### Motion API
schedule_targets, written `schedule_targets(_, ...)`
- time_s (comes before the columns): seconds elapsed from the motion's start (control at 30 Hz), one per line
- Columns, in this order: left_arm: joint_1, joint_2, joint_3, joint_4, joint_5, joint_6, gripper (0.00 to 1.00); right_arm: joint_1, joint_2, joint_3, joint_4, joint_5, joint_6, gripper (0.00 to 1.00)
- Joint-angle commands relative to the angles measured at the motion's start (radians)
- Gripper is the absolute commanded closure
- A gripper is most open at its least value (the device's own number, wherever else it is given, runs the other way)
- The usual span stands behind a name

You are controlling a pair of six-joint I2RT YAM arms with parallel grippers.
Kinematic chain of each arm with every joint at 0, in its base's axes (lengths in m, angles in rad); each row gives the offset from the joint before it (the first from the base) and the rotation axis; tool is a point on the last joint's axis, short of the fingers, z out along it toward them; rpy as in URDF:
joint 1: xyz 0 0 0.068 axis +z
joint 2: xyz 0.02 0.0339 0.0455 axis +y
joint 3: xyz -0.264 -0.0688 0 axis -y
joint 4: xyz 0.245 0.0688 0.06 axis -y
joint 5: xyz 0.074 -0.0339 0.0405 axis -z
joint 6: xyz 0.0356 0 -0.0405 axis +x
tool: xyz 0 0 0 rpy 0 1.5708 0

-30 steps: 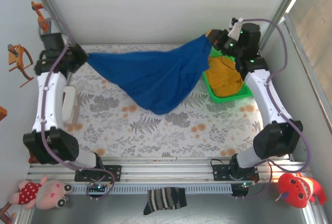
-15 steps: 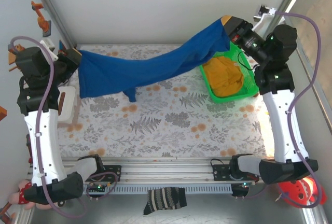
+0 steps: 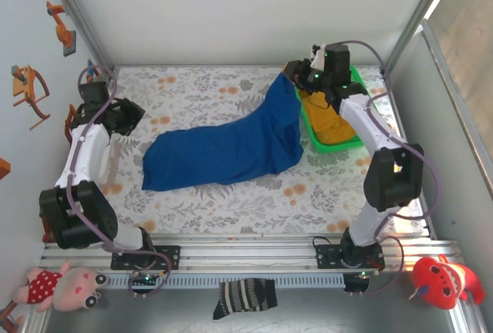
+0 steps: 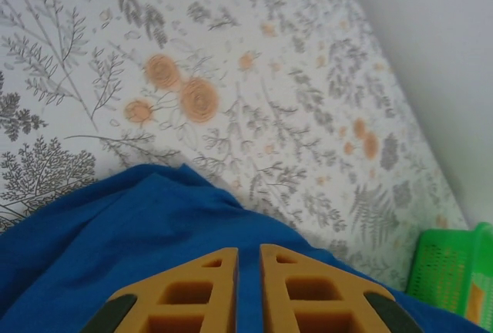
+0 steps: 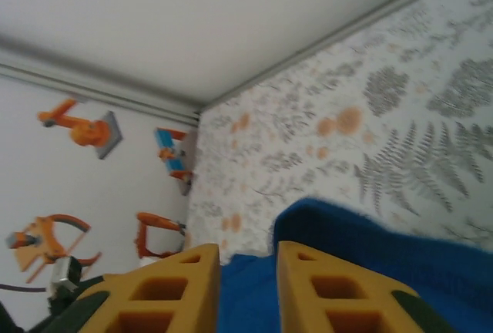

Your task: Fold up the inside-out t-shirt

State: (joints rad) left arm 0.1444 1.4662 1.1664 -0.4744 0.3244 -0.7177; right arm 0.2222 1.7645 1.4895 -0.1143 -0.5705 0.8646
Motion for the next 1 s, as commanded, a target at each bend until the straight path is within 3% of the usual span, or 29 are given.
schedule_targets(0.0,-0.006,0.038,-0.020,0.032,-0.013,0.037,0.73,-0.002,-0.008,-0.040,-0.047,0.047,-0.091,0.61)
schedule_targets(0.17,-0.017,0.027,-0.042,0.002,-0.017,0.069,0.49,0.003,-0.098,-0.147,-0.070,0.089,-0.133,0.57)
schedule_targets(0.27,-0.045,-0.002,-0.063,-0.031,-0.038,0.082,0.42,0.035,-0.169,-0.188,-0.144,0.137,-0.178,0.57)
schedule_targets(0.43,-0.090,-0.025,-0.118,-0.064,-0.109,0.115,0.36,0.145,-0.230,-0.254,-0.268,0.297,-0.264,0.57)
schedule_targets(0.57,-0.088,0.039,-0.099,-0.060,-0.130,0.131,0.34,0.213,-0.195,-0.271,-0.285,0.366,-0.284,0.57)
schedule_targets(0.97,-0.141,0.293,0.099,-0.113,-0.129,0.188,0.31,0.203,0.009,-0.125,-0.407,0.561,-0.374,0.58)
